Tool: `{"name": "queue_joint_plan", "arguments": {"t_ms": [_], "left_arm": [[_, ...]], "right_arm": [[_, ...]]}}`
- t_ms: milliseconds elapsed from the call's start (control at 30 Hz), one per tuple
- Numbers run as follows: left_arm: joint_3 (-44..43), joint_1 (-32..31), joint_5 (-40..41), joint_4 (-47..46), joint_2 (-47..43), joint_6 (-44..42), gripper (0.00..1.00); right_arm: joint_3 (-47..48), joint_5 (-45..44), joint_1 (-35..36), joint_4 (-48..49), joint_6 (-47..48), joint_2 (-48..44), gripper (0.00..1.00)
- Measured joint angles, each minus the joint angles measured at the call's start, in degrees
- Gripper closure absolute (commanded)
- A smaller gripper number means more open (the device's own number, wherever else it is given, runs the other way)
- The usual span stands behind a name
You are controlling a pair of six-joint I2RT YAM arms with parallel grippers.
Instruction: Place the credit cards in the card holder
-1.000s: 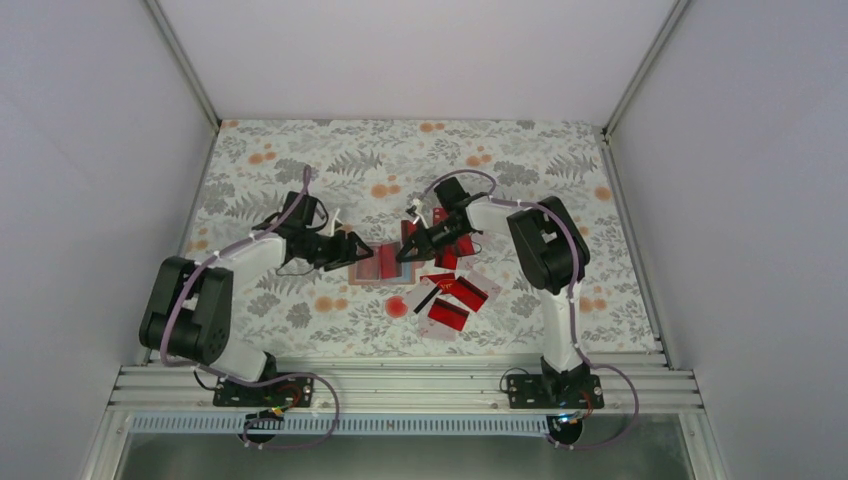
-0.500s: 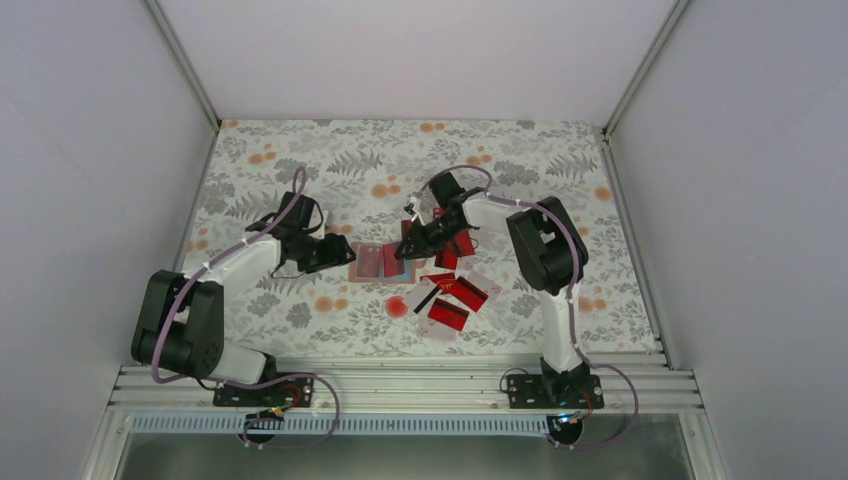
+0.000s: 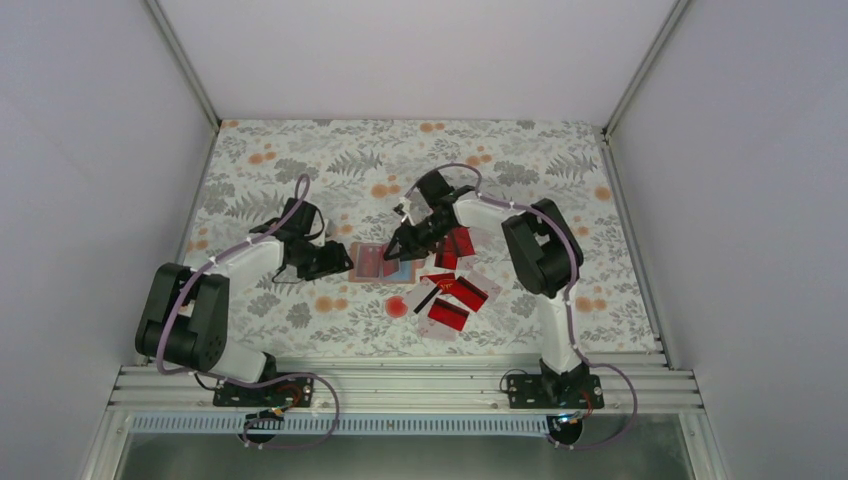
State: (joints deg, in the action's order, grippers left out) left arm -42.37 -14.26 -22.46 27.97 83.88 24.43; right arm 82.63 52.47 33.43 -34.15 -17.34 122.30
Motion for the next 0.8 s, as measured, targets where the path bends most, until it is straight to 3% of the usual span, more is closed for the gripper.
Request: {"name": "queue_joint_plan", "arguments": {"t_ms": [367, 800], "left_arm": [[-0.2, 0.0, 3.2, 3.0, -3.7, 0.4, 0.37], [-1.6, 0.1, 8.9, 8.5, -11.8, 1.7, 0.37]], "right_arm": [[6.4, 0.2, 4.0, -0.3, -2.4, 0.5, 0.66], [13.2, -0.6, 5.9, -1.8, -3.1, 8.5, 0.63]]}}
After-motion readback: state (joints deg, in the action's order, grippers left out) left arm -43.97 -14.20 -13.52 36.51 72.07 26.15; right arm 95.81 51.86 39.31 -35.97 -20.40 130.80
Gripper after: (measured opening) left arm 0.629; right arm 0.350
